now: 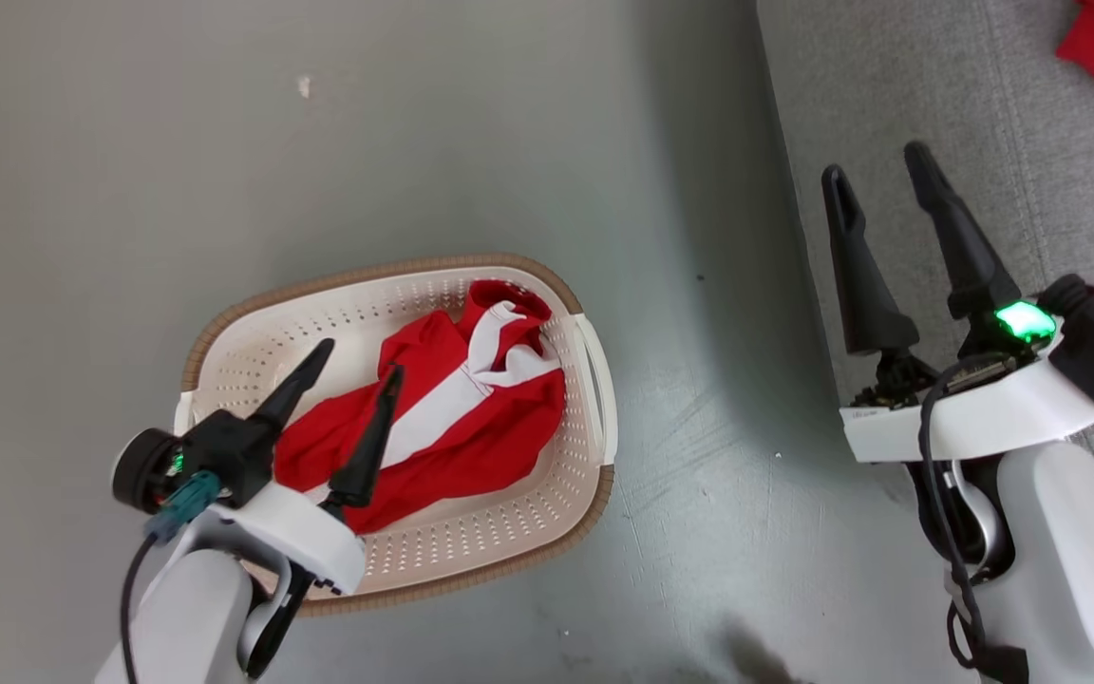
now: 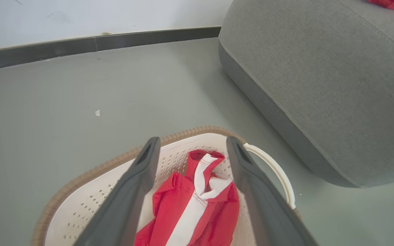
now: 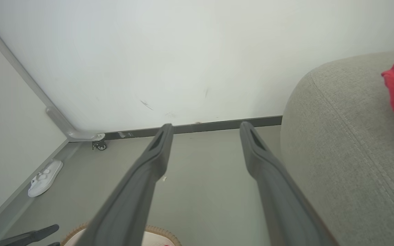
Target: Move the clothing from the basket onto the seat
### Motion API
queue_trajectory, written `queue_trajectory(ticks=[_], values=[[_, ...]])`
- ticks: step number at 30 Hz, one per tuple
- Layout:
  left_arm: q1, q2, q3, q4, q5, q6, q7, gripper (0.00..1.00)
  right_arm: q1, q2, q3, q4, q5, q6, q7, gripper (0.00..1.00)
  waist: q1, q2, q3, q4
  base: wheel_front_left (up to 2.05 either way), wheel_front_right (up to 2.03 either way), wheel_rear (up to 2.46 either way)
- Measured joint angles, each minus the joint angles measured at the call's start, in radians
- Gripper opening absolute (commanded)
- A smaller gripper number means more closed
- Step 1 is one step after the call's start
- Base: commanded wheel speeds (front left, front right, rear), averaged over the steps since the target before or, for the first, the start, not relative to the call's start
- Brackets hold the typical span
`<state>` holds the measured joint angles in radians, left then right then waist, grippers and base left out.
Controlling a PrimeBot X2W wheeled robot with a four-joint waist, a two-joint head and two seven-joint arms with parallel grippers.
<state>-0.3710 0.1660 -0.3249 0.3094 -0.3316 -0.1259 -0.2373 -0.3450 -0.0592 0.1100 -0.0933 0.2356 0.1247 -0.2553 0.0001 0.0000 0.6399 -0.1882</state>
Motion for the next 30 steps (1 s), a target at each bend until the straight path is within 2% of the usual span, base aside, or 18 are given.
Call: queue_trajectory(ticks=[7, 21, 30], values=[[-0.073, 0.0, -0.079, 0.079, 0.0, 0.0, 0.036, 1.0, -0.036, 0.001, 0.001, -0.017, -0.001, 0.0, 0.0, 1.0, 0.0, 0.0, 0.05, -0.009, 0.0, 0.0, 0.0], [-0.174, 0.021, -0.142, 0.23, -0.002, 0.0, 0.076, 1.0, -0.073, 0.002, 0.011, -0.027, -0.001, 0.0, 0.0, 1.0, 0.0, 0.0, 0.122, -0.029, 0.0, 0.0, 0.0], [-0.256, 0.006, -0.189, 0.306, -0.003, 0.0, 0.093, 1.0, -0.093, 0.004, 0.036, -0.033, 0.001, 0.0, 0.0, 1.0, 0.0, 0.0, 0.166, -0.042, 0.0, 0.0, 0.0]])
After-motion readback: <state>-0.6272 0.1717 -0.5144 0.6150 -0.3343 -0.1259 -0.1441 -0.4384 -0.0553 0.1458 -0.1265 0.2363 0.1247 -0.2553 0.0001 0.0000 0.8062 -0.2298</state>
